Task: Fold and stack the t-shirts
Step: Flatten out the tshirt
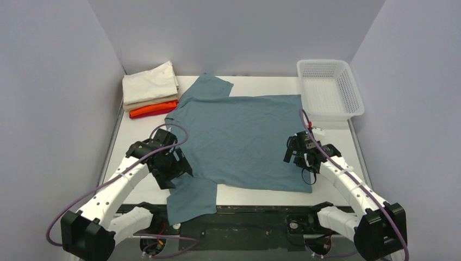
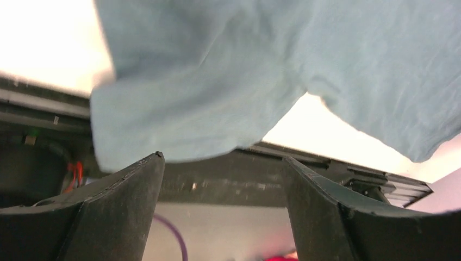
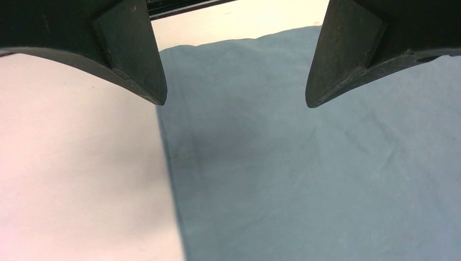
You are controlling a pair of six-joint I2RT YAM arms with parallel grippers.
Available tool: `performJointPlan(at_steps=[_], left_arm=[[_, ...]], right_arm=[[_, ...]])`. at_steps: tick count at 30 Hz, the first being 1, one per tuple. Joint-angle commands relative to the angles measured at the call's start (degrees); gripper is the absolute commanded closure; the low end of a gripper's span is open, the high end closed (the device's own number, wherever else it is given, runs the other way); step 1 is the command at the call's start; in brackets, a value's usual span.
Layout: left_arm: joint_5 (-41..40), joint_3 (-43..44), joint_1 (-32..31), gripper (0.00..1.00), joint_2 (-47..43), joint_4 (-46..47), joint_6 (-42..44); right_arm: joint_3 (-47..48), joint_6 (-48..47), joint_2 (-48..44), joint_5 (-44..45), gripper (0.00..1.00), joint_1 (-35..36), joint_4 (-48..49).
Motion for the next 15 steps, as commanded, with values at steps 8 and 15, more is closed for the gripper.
performJointPlan(at_steps=[8,15], left_arm=[[-6.2,3.5,-0.3,0.10,19.4,40.1,12.8],[-8.2,19.1,4.6,0.08,40.6,47.6,18.6]], right_arm=[[-0.7,1.9,2.6,-6.6,0.08,-5.6,8.5],[14.7,0.2,19.9,-3.3,0.08,-4.5,13.0]])
